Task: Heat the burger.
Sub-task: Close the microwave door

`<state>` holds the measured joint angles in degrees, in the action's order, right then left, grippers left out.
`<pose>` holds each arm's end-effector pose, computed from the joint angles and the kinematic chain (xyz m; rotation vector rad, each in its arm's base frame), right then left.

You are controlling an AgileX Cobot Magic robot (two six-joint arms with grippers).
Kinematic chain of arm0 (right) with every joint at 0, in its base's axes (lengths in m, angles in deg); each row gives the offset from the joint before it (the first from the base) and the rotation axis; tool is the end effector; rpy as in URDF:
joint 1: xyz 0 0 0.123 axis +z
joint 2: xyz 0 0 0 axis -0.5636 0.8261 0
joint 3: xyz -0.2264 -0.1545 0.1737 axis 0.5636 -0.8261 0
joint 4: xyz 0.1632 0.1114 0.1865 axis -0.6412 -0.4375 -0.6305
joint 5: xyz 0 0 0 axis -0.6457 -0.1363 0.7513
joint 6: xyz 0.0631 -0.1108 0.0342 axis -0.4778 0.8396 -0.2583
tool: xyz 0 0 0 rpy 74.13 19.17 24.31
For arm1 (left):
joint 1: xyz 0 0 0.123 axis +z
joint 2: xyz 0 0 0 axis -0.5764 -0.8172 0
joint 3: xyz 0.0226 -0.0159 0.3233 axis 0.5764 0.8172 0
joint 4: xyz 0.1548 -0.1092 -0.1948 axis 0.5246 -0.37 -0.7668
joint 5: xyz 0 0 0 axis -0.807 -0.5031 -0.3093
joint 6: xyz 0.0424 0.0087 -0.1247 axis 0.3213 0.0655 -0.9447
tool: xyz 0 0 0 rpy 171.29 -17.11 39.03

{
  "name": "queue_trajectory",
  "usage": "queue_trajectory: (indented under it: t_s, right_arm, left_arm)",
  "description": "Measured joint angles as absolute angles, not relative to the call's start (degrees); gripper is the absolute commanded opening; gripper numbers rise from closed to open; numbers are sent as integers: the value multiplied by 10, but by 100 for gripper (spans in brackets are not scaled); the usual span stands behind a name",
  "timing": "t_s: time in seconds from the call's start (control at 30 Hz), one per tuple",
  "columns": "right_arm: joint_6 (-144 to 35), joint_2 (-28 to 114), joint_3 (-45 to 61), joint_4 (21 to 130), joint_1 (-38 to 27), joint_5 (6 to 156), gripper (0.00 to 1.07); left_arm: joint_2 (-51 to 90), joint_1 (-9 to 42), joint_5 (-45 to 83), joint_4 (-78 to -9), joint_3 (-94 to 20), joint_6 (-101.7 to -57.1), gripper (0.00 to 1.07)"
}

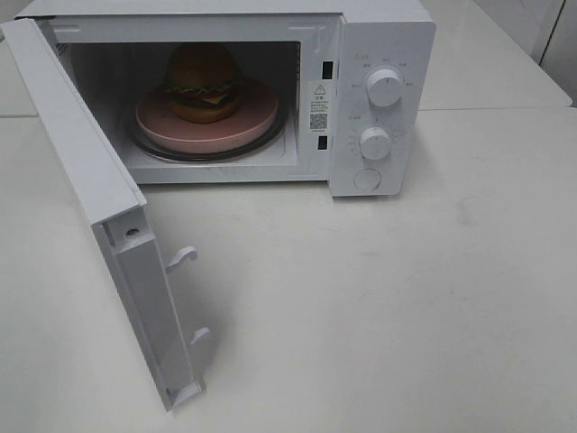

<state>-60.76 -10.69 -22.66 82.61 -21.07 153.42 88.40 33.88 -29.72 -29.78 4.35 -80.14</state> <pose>0.0306 -0.0086 0.2965 -0.2173 2.2876 -0.0212 0.0101 -0.0021 0.2712 0.0772 2.0130 -0.0011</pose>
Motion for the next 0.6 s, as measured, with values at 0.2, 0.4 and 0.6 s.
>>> queue_trajectory:
  t_s: [0.2, 0.4, 0.6]
  right_arm:
    - [-609, -176, -261, 826, -244, 1531, 80]
    - [-617, -215, -280, 824, -268, 1508, 79]
    - [-618, -251, -291, 791, -290, 1464, 78]
  left_arm:
    - [884, 339, -297, -298, 43, -801, 98]
    - [884, 339, -297, -298, 43, -801, 98]
    - [884, 339, -297, -298, 43, -801, 98]
